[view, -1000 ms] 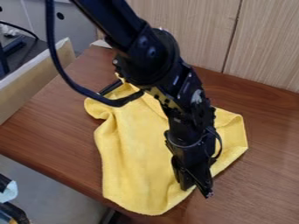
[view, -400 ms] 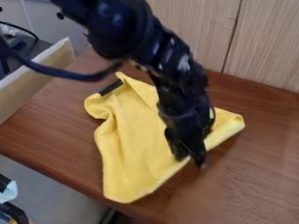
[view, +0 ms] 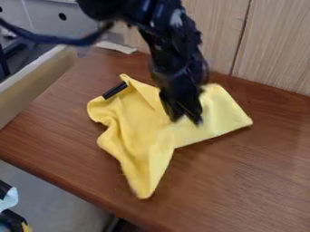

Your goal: Fold the cloth from bottom right to top left

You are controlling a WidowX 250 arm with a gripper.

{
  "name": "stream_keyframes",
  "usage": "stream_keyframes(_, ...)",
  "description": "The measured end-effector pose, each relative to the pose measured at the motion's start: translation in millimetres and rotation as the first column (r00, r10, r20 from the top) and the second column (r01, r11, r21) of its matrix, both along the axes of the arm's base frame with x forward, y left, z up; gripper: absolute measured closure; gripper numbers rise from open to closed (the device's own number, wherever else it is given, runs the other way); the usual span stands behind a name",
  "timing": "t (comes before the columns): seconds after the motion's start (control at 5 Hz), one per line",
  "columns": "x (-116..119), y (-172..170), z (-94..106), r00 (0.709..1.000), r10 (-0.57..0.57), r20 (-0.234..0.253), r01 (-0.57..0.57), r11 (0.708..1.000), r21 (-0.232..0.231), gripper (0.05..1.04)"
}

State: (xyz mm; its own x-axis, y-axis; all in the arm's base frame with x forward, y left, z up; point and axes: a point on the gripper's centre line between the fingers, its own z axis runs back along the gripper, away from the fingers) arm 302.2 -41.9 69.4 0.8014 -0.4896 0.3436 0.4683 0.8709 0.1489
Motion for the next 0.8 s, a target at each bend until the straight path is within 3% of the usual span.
stream_keyframes(0.4,45.9,61.0,-2.5,0.983,0.184,0.006,-0.184,0.982,0.039,1.025)
stream_keyframes(0.8,58.6,113.3,-35.5,0.942,0.330,-0.061,-0.325,0.942,0.081,1.025)
